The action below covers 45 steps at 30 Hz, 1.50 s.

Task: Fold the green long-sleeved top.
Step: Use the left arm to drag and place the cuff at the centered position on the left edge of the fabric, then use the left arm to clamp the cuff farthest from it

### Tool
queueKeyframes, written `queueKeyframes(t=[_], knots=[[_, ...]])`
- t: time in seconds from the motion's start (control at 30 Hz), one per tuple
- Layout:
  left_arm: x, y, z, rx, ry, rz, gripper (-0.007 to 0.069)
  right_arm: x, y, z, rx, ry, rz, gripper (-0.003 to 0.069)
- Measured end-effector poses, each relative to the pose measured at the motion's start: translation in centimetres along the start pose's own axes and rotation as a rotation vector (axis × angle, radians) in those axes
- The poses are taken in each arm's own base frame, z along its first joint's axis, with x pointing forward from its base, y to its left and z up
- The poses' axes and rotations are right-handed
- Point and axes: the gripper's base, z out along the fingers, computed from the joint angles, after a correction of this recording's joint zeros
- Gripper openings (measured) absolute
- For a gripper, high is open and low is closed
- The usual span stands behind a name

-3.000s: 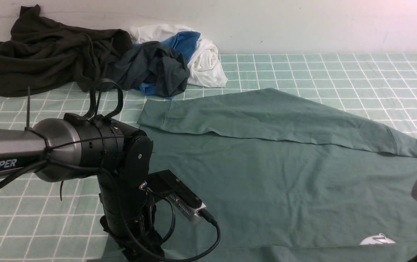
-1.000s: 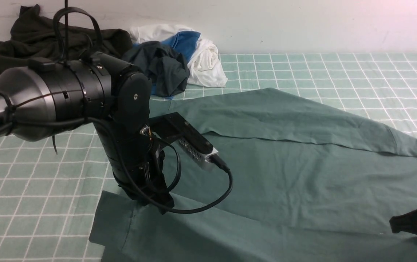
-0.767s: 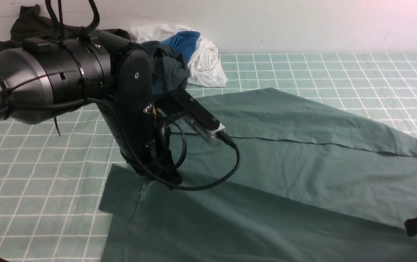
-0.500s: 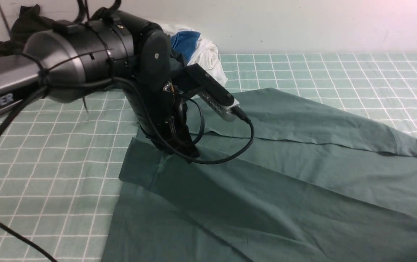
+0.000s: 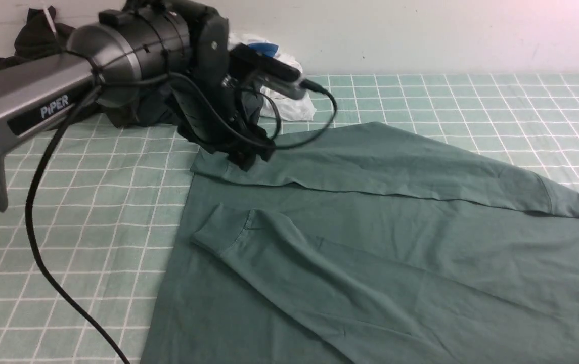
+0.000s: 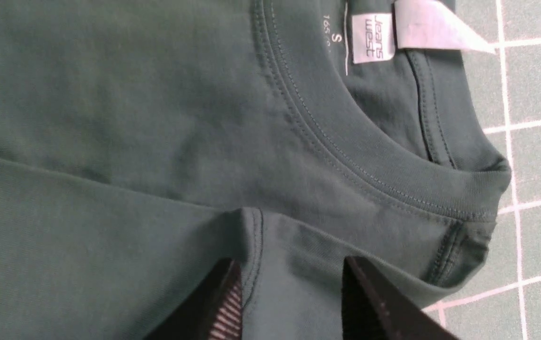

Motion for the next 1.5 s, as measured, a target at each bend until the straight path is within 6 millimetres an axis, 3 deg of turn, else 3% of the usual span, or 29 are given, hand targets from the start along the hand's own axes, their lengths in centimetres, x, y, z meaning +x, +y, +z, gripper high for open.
queueKeyframes(t=[0.07,0.13,0.3,0.53,1.0,1.5], knots=[[-0.1,1.2,0.5,0.005,0.0,-0.045,0.0462,0.0,-0.1,-0.4,-0.008,-0.017,0.012,0.0297],[0.1,4.0,2.6,0.038,0.017,-0.157,0.0462,0.0,-0.2,-1.6,-0.039,-0.073,0.045,0.0302],[0.6,7.0,7.1,0.08,0.011,-0.288,0.0462,-0.1,0.0,-2.5,-0.1,-0.136,0.051,0.0302],[1.4,7.4,11.5,0.105,-0.004,-0.354,0.0443,-0.4,0.5,-2.1,-0.13,-0.137,0.039,0.0302],[1.1,7.7,11.9,0.084,-0.04,-0.338,0.0202,-0.6,0.9,-1.4,-0.145,-0.125,0.035,0.0302],[0.9,7.7,11.2,0.082,-0.048,-0.305,0.0188,-0.6,0.9,-1.4,-0.149,-0.129,0.036,0.0302]])
